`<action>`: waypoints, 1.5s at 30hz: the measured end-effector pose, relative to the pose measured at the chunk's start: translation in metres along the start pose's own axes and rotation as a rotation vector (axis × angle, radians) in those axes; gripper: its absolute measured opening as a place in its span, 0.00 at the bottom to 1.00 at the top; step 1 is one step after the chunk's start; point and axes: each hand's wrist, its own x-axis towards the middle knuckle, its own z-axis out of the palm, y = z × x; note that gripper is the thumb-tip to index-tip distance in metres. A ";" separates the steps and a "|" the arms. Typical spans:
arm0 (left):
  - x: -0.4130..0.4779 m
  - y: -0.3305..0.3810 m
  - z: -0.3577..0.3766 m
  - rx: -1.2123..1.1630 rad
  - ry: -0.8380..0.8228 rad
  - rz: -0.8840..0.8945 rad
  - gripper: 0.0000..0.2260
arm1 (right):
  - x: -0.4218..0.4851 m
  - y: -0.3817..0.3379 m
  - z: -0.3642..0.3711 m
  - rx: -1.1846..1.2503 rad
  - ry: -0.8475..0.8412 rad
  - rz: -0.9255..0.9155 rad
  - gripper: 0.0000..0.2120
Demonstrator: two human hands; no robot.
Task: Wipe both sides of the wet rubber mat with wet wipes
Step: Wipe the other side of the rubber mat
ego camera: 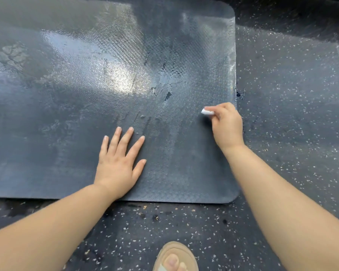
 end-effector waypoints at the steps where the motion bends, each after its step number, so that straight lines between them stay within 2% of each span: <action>1: -0.009 0.000 0.001 -0.005 0.004 -0.003 0.28 | 0.012 0.006 0.002 -0.028 -0.005 0.033 0.12; 4: -0.020 0.003 0.004 0.005 -0.001 -0.020 0.27 | 0.005 0.004 0.011 -0.061 -0.012 0.044 0.11; 7: -0.019 0.004 0.006 0.009 0.002 -0.035 0.28 | -0.065 -0.010 0.018 -0.040 -0.027 -0.168 0.11; 11: -0.018 0.003 0.010 0.040 0.019 -0.011 0.27 | -0.164 -0.021 0.014 0.057 -0.239 -0.306 0.11; 13: -0.018 0.002 0.011 0.050 0.024 -0.003 0.27 | -0.164 -0.019 0.007 0.137 -0.279 -0.269 0.14; 15: -0.018 0.002 0.011 0.057 0.023 -0.003 0.27 | -0.133 -0.014 0.000 0.158 -0.159 -0.118 0.17; 18: -0.018 0.001 0.011 0.052 0.011 -0.002 0.28 | -0.067 0.001 -0.010 0.049 0.028 0.067 0.17; 21: -0.018 0.001 0.010 0.059 -0.014 -0.012 0.29 | -0.039 0.016 -0.011 -0.042 0.028 0.127 0.15; 23: -0.018 -0.001 0.012 0.062 -0.023 -0.021 0.31 | -0.055 0.012 -0.004 -0.044 0.012 0.104 0.14; 26: -0.018 -0.001 0.015 0.077 -0.029 -0.036 0.32 | -0.121 -0.006 0.009 0.003 -0.009 -0.066 0.13; 30: -0.018 -0.002 0.017 0.096 -0.025 -0.042 0.33 | -0.191 -0.025 0.017 0.123 -0.219 -0.178 0.12; 32: -0.018 -0.002 0.016 0.077 -0.016 -0.034 0.33 | -0.184 -0.022 0.011 0.190 -0.203 -0.139 0.13; 36: -0.018 -0.003 0.016 0.074 -0.008 -0.022 0.34 | -0.128 0.003 -0.014 0.166 0.047 0.171 0.10; 39: -0.017 -0.005 0.016 0.060 -0.002 -0.029 0.30 | -0.106 0.024 -0.020 0.022 -0.019 0.290 0.09; 42: -0.017 -0.011 0.016 0.103 -0.016 -0.015 0.27 | -0.125 0.008 -0.006 -0.048 -0.031 0.245 0.10; 45: -0.016 -0.013 0.014 0.128 -0.031 0.000 0.29 | -0.163 -0.031 0.016 0.028 -0.084 0.065 0.11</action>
